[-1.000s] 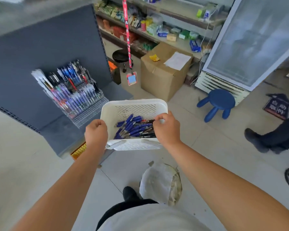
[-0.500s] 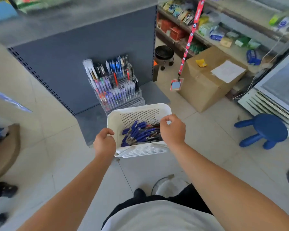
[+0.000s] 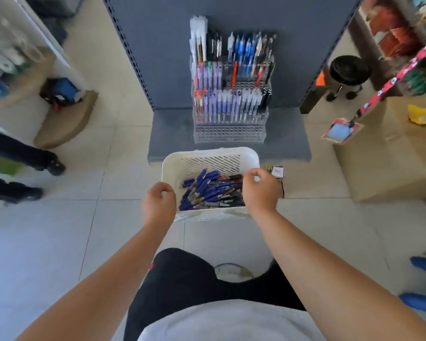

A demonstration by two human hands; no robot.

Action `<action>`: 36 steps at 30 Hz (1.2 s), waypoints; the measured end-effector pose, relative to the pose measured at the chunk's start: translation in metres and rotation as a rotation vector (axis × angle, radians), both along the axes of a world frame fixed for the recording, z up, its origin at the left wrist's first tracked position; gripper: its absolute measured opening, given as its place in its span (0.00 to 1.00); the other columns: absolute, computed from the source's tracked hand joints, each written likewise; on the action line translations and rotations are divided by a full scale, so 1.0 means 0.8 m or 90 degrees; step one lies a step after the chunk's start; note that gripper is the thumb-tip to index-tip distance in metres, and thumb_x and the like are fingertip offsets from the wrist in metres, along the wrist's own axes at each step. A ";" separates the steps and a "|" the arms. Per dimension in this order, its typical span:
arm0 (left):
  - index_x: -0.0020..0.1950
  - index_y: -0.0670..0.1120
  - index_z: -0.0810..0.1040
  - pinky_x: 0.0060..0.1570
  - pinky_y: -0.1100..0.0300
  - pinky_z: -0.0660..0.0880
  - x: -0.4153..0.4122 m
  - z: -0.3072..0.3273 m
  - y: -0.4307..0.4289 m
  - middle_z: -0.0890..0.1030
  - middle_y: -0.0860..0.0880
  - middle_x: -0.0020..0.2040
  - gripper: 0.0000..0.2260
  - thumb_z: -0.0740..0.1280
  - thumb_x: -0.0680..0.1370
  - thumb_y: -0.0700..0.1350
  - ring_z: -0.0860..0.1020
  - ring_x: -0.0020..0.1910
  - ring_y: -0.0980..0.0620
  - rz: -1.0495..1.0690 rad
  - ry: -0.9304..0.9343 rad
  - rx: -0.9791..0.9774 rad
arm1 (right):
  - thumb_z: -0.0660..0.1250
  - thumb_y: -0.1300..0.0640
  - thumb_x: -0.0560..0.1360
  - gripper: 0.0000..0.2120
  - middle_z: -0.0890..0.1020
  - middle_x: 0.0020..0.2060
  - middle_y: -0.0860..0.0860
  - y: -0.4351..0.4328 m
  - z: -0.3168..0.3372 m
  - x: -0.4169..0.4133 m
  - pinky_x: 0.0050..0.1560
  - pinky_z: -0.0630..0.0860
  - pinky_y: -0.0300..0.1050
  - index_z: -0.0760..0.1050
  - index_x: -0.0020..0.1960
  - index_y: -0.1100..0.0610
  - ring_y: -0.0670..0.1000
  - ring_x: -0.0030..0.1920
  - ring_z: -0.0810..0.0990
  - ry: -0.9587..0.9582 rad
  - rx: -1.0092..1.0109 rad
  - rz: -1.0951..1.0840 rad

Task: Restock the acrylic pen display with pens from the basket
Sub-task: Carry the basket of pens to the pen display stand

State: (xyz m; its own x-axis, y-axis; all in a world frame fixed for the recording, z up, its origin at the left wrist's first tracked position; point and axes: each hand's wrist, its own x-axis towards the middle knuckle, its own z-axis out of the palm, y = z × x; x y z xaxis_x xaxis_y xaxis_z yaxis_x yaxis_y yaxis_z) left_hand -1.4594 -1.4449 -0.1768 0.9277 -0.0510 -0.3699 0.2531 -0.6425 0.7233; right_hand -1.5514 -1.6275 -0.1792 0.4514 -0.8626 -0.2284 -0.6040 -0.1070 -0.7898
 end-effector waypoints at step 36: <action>0.58 0.47 0.70 0.37 0.58 0.70 0.003 -0.551 -0.029 0.78 0.47 0.50 0.13 0.61 0.75 0.39 0.77 0.47 0.45 0.011 -0.022 -0.047 | 0.61 0.57 0.77 0.10 0.79 0.48 0.52 -0.011 -0.567 -0.034 0.42 0.72 0.45 0.81 0.51 0.56 0.53 0.46 0.77 -0.009 0.056 -0.017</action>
State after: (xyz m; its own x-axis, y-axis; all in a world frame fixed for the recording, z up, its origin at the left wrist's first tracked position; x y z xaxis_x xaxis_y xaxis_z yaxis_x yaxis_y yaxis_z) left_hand -1.4571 -1.4677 -0.6178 0.9407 -0.0604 -0.3339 0.2383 -0.5828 0.7769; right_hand -1.5785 -1.6362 -0.6326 0.4328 -0.8512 -0.2968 -0.5941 -0.0217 -0.8041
